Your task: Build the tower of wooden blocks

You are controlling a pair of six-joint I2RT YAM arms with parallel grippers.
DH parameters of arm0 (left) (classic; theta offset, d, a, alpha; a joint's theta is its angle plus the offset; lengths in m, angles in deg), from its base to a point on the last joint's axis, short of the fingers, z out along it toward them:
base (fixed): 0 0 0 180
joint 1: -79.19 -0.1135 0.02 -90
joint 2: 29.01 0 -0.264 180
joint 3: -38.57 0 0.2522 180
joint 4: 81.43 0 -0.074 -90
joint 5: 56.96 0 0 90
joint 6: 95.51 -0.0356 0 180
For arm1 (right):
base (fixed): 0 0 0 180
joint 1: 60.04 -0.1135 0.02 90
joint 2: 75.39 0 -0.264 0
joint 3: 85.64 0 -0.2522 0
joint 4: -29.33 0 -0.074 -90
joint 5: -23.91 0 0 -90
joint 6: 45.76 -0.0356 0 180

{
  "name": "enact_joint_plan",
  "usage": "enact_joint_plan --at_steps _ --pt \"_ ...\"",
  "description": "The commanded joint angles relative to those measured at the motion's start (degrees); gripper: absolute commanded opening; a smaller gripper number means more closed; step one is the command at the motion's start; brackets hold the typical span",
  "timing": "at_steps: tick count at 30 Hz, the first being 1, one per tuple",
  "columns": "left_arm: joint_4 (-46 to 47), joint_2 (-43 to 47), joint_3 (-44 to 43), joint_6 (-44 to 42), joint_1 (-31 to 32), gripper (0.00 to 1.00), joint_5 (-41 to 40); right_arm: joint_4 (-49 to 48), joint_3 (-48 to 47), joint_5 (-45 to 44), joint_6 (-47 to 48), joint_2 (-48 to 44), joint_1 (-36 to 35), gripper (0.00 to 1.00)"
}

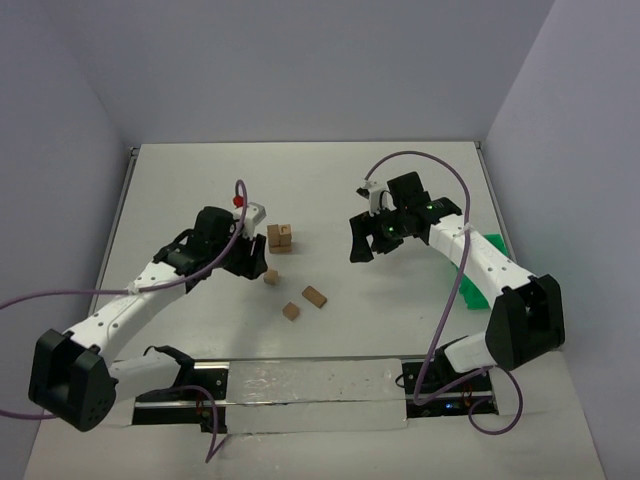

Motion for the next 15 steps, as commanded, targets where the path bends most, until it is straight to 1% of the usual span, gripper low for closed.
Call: enact_joint_plan --at_steps 1,6,9,15 --pt "2.56 -7.05 -2.97 1.62 -0.68 0.59 3.24 -1.24 -3.1 0.97 -1.06 1.7 -0.39 0.82" --pt "4.54 -9.81 -2.42 6.47 -0.61 0.58 5.03 -1.34 -2.57 0.34 -0.78 1.25 -0.39 0.82" --pt "4.91 -13.42 -2.64 8.03 -0.61 0.56 4.96 -1.2 -2.43 -0.18 -0.63 0.96 -0.39 0.82" --pt "4.99 -18.26 -3.56 8.83 -0.61 0.52 4.27 -0.82 -2.22 -0.66 -0.34 0.5 -0.3 0.83"
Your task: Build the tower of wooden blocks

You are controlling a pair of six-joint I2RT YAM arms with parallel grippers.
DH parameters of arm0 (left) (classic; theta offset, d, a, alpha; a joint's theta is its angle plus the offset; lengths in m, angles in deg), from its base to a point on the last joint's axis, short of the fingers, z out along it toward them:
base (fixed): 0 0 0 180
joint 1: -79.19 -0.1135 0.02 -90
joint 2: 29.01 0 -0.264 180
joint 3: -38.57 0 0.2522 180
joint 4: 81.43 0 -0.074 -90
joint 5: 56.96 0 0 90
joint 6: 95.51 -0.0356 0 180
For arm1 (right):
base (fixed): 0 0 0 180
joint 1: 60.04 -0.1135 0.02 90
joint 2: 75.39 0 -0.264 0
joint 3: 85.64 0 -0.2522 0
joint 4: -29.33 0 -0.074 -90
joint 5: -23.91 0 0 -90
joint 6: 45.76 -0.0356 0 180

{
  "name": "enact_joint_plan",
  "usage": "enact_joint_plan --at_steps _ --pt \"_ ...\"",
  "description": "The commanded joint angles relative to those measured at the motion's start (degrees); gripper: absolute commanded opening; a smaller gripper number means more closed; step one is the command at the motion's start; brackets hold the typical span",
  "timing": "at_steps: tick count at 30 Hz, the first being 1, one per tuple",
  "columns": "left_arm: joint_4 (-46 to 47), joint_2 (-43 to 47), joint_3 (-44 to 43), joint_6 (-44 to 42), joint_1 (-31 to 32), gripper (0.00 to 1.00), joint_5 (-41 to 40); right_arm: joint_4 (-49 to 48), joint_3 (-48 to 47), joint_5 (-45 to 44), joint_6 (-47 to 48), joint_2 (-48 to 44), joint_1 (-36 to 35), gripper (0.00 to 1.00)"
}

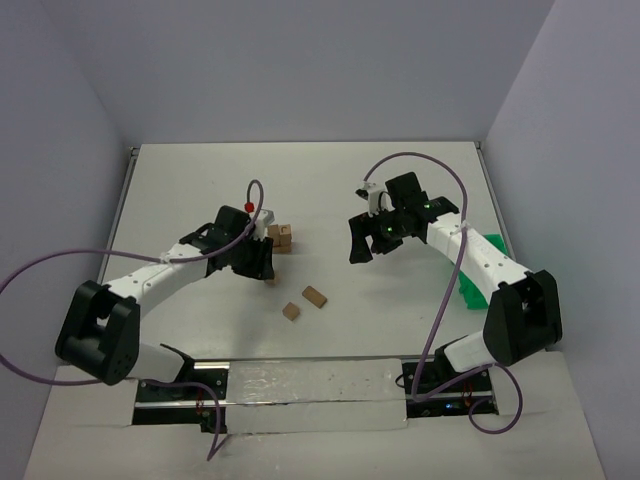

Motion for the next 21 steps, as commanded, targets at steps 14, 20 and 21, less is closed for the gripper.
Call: enact_joint_plan --at_steps 14,20,21 --pt "3.01 -6.51 -2.91 3.67 -0.92 0.49 -3.35 -0.44 -2.02 -0.43 0.39 -1.88 -0.3 0.83" --pt "5.06 -5.37 -2.29 5.14 -1.64 0.49 -2.57 -0.26 -1.93 -0.38 0.53 -2.02 -0.3 0.83" --pt "5.62 -5.16 -2.15 5.21 -1.71 0.49 -2.36 -0.33 -1.93 -0.38 0.59 -2.02 -0.3 0.83"
